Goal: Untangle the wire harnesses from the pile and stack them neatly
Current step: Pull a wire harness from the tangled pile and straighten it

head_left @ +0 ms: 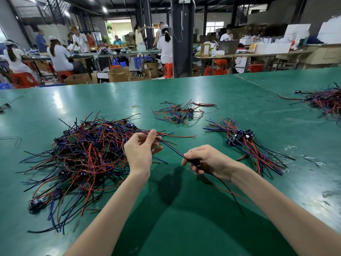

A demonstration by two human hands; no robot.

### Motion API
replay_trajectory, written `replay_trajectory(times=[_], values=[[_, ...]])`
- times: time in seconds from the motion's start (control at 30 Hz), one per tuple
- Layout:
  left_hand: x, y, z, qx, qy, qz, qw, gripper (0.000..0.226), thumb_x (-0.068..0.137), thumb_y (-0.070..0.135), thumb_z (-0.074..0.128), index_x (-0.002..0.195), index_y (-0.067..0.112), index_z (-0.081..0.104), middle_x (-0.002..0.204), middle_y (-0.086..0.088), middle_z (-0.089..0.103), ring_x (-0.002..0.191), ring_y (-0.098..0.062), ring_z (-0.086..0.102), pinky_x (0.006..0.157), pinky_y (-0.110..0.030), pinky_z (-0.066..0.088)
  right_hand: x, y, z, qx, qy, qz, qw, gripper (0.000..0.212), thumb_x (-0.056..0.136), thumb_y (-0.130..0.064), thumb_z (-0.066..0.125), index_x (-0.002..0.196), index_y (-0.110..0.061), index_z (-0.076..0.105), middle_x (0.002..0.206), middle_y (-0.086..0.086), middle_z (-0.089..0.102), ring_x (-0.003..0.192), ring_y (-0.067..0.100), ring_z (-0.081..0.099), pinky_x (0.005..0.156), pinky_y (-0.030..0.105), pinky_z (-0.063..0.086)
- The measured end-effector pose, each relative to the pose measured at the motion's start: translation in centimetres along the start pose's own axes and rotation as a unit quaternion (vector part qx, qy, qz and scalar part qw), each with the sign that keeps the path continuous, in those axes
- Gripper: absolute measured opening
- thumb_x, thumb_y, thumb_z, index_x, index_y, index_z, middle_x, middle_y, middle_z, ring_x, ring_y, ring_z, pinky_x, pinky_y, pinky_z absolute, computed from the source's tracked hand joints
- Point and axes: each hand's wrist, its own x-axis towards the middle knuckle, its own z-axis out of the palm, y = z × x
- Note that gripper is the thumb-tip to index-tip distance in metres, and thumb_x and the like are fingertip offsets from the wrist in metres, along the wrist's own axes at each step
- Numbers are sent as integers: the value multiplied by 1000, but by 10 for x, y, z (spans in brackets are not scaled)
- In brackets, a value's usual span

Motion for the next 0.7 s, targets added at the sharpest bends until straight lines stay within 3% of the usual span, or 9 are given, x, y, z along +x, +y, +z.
replay_trajectory(times=[0.23, 0.4, 0.53, 0.7], values=[[7, -1, -8, 142, 40, 76, 986, 31, 93, 23, 60, 66, 7, 62, 59, -4, 64, 44, -12, 58, 43, -26, 53, -1, -3, 1, -24, 40, -37, 998, 28, 89, -1, 53, 63, -3, 62, 54, 9, 42, 46, 15, 38, 40, 19, 28], [3, -5, -14, 286, 25, 179, 941, 32, 93, 29, 59, 72, 6, 63, 63, -2, 64, 43, -8, 63, 39, -18, 45, -2, -1, -3, -30, 45, -46, 997, 31, 85, 3, 53, 57, -5, 64, 49, 9, 42, 46, 19, 35, 39, 20, 28], [4, -2, -15, 274, 32, 171, 946, 29, 91, 31, 63, 70, 10, 64, 61, 1, 63, 44, -10, 63, 42, -22, 48, 2, 0, -5, -48, 52, -39, 997, 34, 84, 2, 51, 54, -8, 65, 46, 7, 44, 47, 20, 35, 39, 19, 30], [1, 1, -5, 127, 26, 43, 991, 25, 90, 25, 64, 73, 7, 68, 65, -3, 65, 51, -5, 55, 47, -22, 51, 1, 1, -9, -41, 66, -48, 996, 34, 85, 1, 49, 57, -7, 64, 46, 4, 44, 45, 16, 37, 38, 19, 29]])
